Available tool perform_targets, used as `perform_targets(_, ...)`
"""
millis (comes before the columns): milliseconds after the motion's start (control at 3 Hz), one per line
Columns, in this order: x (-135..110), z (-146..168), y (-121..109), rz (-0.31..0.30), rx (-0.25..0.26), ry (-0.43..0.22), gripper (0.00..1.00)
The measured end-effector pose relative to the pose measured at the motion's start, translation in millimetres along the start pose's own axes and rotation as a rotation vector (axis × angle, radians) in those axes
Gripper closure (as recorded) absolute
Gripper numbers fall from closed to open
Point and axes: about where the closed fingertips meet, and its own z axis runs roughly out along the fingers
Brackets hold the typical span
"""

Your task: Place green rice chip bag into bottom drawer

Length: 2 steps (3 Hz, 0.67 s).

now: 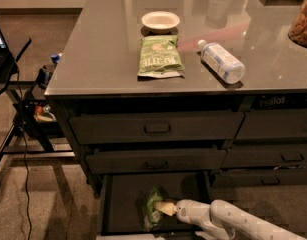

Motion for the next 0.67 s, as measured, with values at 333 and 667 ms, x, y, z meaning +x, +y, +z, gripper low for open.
perform_targets(333, 0.1, 0.2, 0.1, 0.0, 0.0, 0.0, 0.0)
perform_targets(667, 0.1, 0.2, 0.2, 0.0, 0.0, 0.0, 0.0)
